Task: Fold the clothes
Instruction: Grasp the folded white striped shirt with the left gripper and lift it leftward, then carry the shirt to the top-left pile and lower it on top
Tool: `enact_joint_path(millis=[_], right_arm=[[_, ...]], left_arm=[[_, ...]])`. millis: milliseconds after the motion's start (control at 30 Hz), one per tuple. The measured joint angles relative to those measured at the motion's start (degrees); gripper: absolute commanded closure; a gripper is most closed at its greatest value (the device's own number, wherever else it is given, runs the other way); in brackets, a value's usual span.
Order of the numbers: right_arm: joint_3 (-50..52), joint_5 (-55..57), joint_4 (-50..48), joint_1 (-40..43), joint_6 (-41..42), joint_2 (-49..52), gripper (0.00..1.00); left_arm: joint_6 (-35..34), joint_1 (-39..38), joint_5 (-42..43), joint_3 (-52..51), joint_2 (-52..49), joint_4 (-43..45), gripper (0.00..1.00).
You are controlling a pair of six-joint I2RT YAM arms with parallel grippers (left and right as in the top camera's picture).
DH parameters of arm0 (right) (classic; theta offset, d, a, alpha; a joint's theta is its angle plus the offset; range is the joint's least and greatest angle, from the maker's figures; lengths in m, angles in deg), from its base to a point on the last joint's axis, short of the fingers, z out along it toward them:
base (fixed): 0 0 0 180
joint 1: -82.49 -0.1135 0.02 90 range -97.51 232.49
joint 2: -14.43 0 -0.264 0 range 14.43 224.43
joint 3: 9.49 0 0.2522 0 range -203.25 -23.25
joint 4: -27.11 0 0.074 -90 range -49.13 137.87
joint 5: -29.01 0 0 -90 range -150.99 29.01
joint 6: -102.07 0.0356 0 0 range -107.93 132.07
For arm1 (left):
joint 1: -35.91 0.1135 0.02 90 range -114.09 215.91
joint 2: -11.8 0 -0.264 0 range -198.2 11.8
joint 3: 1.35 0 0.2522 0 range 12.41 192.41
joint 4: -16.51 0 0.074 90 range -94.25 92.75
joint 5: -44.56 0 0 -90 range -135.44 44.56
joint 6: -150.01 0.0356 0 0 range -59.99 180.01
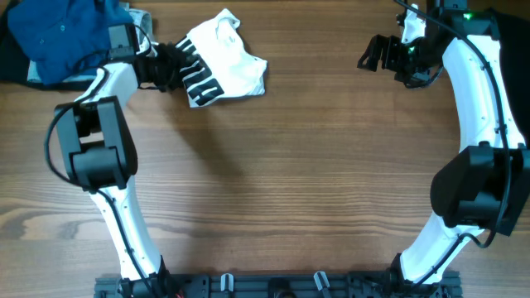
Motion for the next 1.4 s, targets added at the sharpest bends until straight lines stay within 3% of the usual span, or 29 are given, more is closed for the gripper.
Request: enact_joint_path(millis=[367,633,833,1100,1400], right_arm=[[0.0,0.0,-0.4,0.0,0.0,0.0,0.02],[0.0,0.0,-0.8,0.0,0.0,0.0,0.02],[0.0,0.0,-0.7,0.0,0.0,0.0,0.02],[0.0,0.0,-0.6,0.0,0.6,0.0,0.02],[0.0,0.0,0.8,0.0,1.2,0.0,0.02]], left_arm=[[0.3,0.0,-1.0,-0.4,-1.0,1.4,0.96],[7.3,-0.5,-3.7,1.5,-0.9,2.0,0.96],[12.8,-0.1,-6.8,9.3,-0.9,-2.1,0.96],[20.4,3.3,-12.8,24.4,-0.9,-15.4,0.96],[25.4,10.8,-16.1,28.5,-0.9,-16.0,0.96]])
